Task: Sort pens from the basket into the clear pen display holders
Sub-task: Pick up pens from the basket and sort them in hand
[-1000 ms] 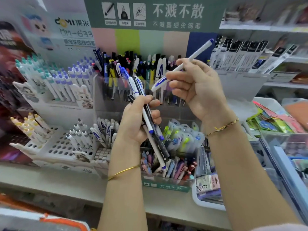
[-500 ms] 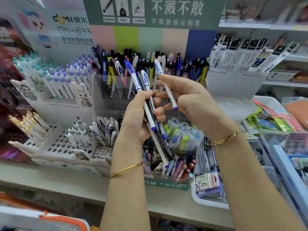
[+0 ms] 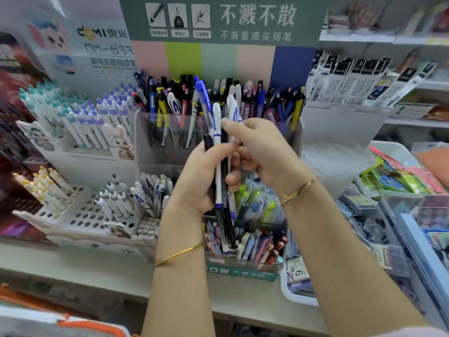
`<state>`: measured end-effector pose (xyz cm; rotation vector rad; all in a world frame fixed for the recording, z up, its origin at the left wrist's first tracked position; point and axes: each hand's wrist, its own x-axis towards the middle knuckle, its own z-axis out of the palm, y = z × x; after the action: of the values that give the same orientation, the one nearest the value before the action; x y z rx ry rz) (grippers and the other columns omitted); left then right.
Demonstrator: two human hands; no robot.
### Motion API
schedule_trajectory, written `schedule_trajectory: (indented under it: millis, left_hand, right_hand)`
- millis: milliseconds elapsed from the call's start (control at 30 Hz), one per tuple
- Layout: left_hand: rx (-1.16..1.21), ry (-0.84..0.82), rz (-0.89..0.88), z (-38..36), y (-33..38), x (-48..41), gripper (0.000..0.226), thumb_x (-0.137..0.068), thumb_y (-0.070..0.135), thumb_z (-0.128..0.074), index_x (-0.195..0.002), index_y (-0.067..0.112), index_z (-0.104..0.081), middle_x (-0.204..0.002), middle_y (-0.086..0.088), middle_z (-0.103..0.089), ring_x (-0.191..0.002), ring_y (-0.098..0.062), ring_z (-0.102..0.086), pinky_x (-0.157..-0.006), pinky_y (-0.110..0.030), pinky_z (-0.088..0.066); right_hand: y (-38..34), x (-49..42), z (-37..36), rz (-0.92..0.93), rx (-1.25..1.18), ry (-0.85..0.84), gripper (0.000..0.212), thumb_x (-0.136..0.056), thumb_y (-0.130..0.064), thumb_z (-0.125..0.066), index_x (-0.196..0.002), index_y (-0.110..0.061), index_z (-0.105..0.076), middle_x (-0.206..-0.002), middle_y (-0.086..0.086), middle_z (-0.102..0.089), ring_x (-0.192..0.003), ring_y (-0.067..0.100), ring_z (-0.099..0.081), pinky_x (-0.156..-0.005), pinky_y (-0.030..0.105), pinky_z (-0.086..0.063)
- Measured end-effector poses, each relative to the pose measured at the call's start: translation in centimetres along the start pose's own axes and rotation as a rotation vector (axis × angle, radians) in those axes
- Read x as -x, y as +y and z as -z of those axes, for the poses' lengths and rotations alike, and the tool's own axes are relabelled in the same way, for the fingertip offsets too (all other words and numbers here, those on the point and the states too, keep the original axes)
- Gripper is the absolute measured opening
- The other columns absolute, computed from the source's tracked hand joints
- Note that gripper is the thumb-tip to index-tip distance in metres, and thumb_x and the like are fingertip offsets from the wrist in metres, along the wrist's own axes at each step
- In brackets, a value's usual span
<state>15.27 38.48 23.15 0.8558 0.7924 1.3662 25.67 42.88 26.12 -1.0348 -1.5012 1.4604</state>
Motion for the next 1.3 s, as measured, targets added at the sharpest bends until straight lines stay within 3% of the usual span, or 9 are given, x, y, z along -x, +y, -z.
schedule_trajectory:
  millis: [167, 300, 433, 600, 700, 833, 1000, 1133, 1300]
  left_hand:
    - [-0.013, 0.005, -0.017, 0.1, 0.2, 0.2, 0.021, -0.098, 0.011, -0.042, -0.081, 0.006, -0.052, -0.057, -0.001, -0.053, -0.035, -0.007, -0.043, -0.035, -0.015, -0.034]
    - [0.032, 0.050, 0.009, 0.1, 0.3, 0.1, 0.020, -0.099, 0.010, -0.040, -0.088, 0.007, -0.056, -0.064, -0.003, -0.059, -0.038, -0.010, -0.049, -0.035, -0.016, -0.037]
    - [-0.002, 0.204, 0.027, 0.6, -0.2, 0.1, 0.003, -0.097, 0.006, -0.045, -0.094, 0.008, -0.046, -0.067, -0.008, -0.056, -0.038, -0.015, -0.050, -0.036, -0.018, -0.038]
    - [-0.097, 0.170, 0.016, 0.5, -0.1, 0.3, 0.011, -0.095, 0.000, -0.043, -0.093, 0.010, -0.047, -0.057, -0.001, -0.050, -0.035, -0.011, -0.036, -0.037, -0.019, -0.032]
    - [-0.149, 0.137, 0.013, 0.3, -0.1, 0.4, 0.014, -0.095, -0.001, -0.045, -0.087, 0.011, -0.046, -0.058, -0.001, -0.045, -0.035, -0.010, -0.032, -0.038, -0.018, -0.029]
    - [-0.182, 0.145, 0.018, 0.4, -0.2, 0.6, 0.016, -0.095, -0.001, -0.047, -0.085, 0.011, -0.043, -0.057, -0.001, -0.041, -0.035, -0.011, -0.033, -0.037, -0.018, -0.030]
    - [-0.190, 0.110, 0.007, 0.5, -0.1, 0.7, 0.021, -0.097, 0.007, -0.052, -0.078, 0.012, -0.045, -0.055, 0.000, -0.043, -0.034, -0.010, -0.036, -0.036, -0.017, -0.031]
    - [-0.094, 0.084, 0.015, 0.5, 0.1, 0.7, 0.020, -0.099, 0.016, -0.049, -0.081, 0.011, -0.057, -0.059, -0.003, -0.055, -0.036, -0.011, -0.042, -0.035, -0.018, -0.033]
    - [-0.121, 0.056, 0.007, 0.4, -0.2, 0.6, 0.022, -0.100, 0.021, -0.049, -0.086, 0.005, -0.056, -0.060, -0.005, -0.060, -0.038, -0.014, -0.048, -0.035, -0.018, -0.037]
  right_hand:
    - [0.2, 0.3, -0.3, -0.019, -0.168, -0.010, 0.029, -0.095, -0.021, -0.058, -0.071, -0.007, -0.050, -0.046, 0.003, -0.044, -0.033, 0.007, -0.041, -0.032, 0.016, -0.033]
    - [0.5, -0.2, -1.0, 0.026, -0.181, 0.169, 0.032, -0.099, -0.028, -0.051, -0.074, -0.008, -0.049, -0.055, 0.006, -0.046, -0.035, 0.008, -0.044, -0.033, 0.018, -0.035]
    - [-0.2, -1.2, -0.7, 0.156, -0.135, 0.412, 0.015, -0.101, -0.021, -0.043, -0.091, -0.009, -0.044, -0.062, 0.003, -0.050, -0.042, 0.008, -0.049, -0.041, 0.021, -0.043]
    - [0.0, -0.8, 0.0, 0.071, 0.078, 0.184, 0.014, -0.097, -0.016, -0.051, -0.086, -0.012, -0.044, -0.062, 0.001, -0.035, -0.043, 0.008, -0.027, -0.035, 0.018, -0.022]
    - [0.3, -0.3, -0.3, 0.011, 0.061, 0.025, 0.022, -0.096, -0.021, -0.056, -0.078, -0.011, -0.050, -0.059, 0.003, -0.044, -0.037, 0.008, -0.028, -0.035, 0.019, -0.021]
    - [0.6, -0.5, 0.0, 0.041, 0.087, -0.017, 0.012, -0.095, -0.014, -0.057, -0.093, -0.002, -0.058, -0.059, 0.005, -0.048, -0.039, 0.009, -0.033, -0.040, 0.022, -0.026]
    - [0.7, -0.8, -0.6, 0.073, 0.199, 0.079, 0.004, -0.084, -0.005, -0.054, -0.082, -0.006, -0.057, -0.070, 0.015, -0.048, -0.055, 0.021, -0.039, -0.044, 0.025, -0.028]
    - [1.1, -1.1, -1.1, 0.079, 0.036, 0.202, 0.021, -0.090, -0.008, -0.044, -0.069, -0.009, -0.047, -0.045, -0.002, -0.044, -0.039, 0.014, -0.039, -0.041, 0.027, -0.034]
    - [1.4, -1.2, -1.5, 0.083, 0.027, 0.210, 0.024, -0.095, -0.013, -0.045, -0.071, -0.013, -0.044, -0.060, 0.003, -0.042, -0.044, 0.012, -0.041, -0.039, 0.021, -0.032]
